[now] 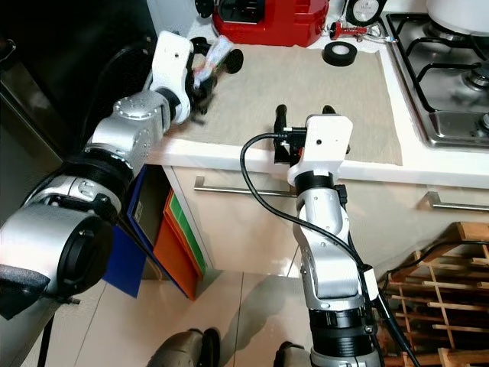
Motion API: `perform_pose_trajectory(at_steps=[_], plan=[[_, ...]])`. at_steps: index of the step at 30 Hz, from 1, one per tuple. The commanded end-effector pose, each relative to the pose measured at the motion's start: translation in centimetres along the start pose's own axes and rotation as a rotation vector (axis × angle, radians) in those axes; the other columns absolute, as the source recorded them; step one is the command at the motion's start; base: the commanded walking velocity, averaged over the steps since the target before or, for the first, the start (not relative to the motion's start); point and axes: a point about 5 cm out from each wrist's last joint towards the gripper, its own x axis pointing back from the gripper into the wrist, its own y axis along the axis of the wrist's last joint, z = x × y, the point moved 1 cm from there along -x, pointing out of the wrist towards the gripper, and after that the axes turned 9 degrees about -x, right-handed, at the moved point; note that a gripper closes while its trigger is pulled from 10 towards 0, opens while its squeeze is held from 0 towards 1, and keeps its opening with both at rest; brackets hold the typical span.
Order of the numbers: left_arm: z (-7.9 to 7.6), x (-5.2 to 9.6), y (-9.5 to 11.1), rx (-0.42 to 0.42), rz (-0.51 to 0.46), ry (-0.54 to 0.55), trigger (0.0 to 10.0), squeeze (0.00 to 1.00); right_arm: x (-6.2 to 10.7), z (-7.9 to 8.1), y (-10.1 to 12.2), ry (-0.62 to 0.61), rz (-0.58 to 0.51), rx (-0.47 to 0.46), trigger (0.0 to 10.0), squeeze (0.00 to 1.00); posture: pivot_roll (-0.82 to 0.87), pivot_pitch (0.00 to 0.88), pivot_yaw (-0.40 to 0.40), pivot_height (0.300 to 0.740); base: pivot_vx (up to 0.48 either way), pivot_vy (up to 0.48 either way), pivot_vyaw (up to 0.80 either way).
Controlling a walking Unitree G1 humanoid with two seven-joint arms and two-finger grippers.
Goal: Restocking fridge
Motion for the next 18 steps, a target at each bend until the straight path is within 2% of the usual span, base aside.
perform_pose_trajectory(at_steps=[1, 4, 5, 8, 9, 10, 13, 14, 18], plan=[[0.8, 0.7, 0.2, -0.024, -0.051, 0.017, 0.0, 0.0, 0.1, 0.1, -0.3, 0.013, 0.007, 0.001, 10.0, 0.0, 0.13, 0.129, 0.091, 0.74, 0.0, 0.0, 0.0], [1.6, 2.3, -0.3, -0.037, -0.125, 0.063, 0.0, 0.0, 0.0, -0.2, -0.6, 0.013, 0.011, 0.011, 10.0, 0.0, 0.13, 0.117, 0.092, 0.74, 0.0, 0.0, 0.0], [1.6, 2.3, -0.3, -0.037, -0.125, 0.063, 0.0, 0.0, 0.0, -0.2, -0.6, 0.013, 0.011, 0.011, 10.0, 0.0, 0.13, 0.117, 0.092, 0.74, 0.0, 0.0, 0.0], [2.6, 4.7, -0.4, -0.034, -0.207, 0.137, 0.0, 0.0, 0.0, -0.8, -0.8, 0.0, 0.002, 0.026, 10.0, 0.0, 0.14, 0.088, 0.085, 0.74, 0.0, 0.0, 0.0], [2.6, 4.7, -0.4, -0.034, -0.207, 0.137, 0.0, 0.0, 0.0, -0.8, -0.8, 0.0, 0.002, 0.026, 10.0, 0.0, 0.14, 0.088, 0.085, 0.74, 0.0, 0.0, 0.0], [2.8, 5.5, -0.5, -0.042, -0.224, 0.165, 0.0, 0.0, 0.1, -1.0, -0.7, -0.004, -0.007, 0.03, 10.0, 0.0, 0.14, 0.084, 0.082, 0.74, 0.0, 0.0, 0.0], [2.6, 8.1, -1.5, -0.063, -0.248, 0.217, 0.0, 0.0, 0.5, -1.1, -0.6, -0.005, -0.045, 0.053, 10.0, 0.0, 0.15, 0.051, 0.068, 0.74, 0.0, 0.0, 0.0], [2.6, 8.1, -1.5, -0.063, -0.248, 0.217, 0.0, 0.0, 0.5, -1.1, -0.6, -0.005, -0.045, 0.053, 10.0, 0.0, 0.15, 0.051, 0.068, 0.74, 0.0, 0.0, 0.0], [2.3, 10.4, -2.8, -0.084, -0.241, 0.261, 0.0, 0.0, 1.2, -1.4, -0.7, -0.012, -0.059, 0.064, 10.0, 0.0, 0.15, 0.029, 0.059, 0.74, 0.0, 0.0, 0.0]])
